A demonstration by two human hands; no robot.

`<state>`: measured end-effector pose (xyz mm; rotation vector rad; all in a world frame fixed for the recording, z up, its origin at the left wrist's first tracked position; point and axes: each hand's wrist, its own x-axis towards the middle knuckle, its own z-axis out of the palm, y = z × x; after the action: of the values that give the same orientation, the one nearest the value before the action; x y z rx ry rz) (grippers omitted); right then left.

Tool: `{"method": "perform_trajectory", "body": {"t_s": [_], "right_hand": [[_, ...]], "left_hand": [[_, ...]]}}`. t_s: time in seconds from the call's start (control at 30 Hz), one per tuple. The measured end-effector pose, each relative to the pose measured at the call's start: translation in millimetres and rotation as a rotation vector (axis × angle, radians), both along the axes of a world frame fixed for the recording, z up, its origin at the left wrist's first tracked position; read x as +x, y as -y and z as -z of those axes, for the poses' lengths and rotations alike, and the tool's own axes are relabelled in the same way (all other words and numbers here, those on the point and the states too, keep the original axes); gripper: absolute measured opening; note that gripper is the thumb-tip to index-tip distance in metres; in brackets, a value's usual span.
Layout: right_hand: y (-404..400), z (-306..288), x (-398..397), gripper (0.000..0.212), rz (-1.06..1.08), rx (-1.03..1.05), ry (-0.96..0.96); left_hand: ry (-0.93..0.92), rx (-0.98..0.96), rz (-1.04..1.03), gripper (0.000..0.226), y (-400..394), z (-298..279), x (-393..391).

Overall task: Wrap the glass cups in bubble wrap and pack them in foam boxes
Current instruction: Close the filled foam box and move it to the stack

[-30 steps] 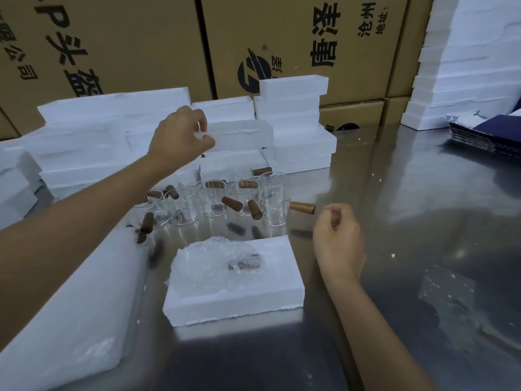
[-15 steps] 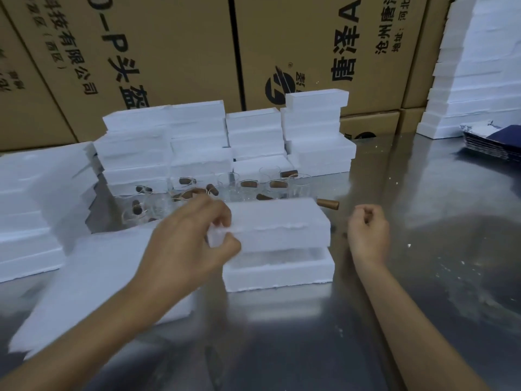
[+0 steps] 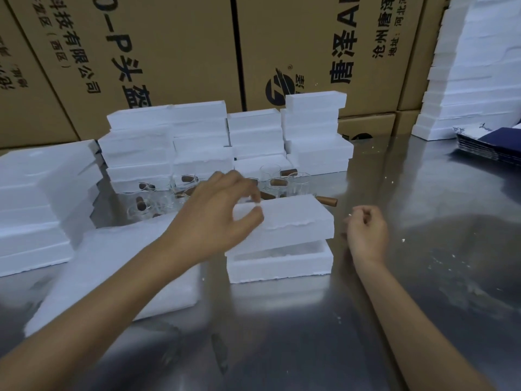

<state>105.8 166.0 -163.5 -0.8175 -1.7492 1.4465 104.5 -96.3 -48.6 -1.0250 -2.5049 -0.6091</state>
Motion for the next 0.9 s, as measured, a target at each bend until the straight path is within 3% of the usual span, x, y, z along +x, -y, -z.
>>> {"method": "perform_trajectory", "body": {"t_s": [0.07,0.13,0.2,0.27,0.5,0.7,0.9], "right_hand": [[-1,0,0,0.016,-0.003,-0.001,-0.001],[-2,-1,1,0.016,-0.003,-0.009,-0.01],[-4,-1,1,0.016,0.003,-0.025,-0.02],[-5,0,0,0.017,-0.001,-0.041,-0.031],[-9,7,-6,0.018,0.009,-0.019,-0.052],[-5,4,-1,0.017,-0.044,-0.019,-0.063],[21,-13,27,0.023,-0.46,-0.093,-0.018]], "left_hand": [[0.141,-0.047,0.05,0.038,-15,-2,-14],[0.318,-0.255,0.054,0.053,-30,4,-26],[0.438,-0.427,0.051,0.056,-40,14,-35],[0.495,-0.464,0.055,0.057,-41,22,-40],[0.254,-0.532,0.1,0.056,-35,44,-40],[0.248,-0.495,0.117,0.051,-32,47,-41],[0.273,-0.494,0.105,0.054,-35,45,-41]]}}
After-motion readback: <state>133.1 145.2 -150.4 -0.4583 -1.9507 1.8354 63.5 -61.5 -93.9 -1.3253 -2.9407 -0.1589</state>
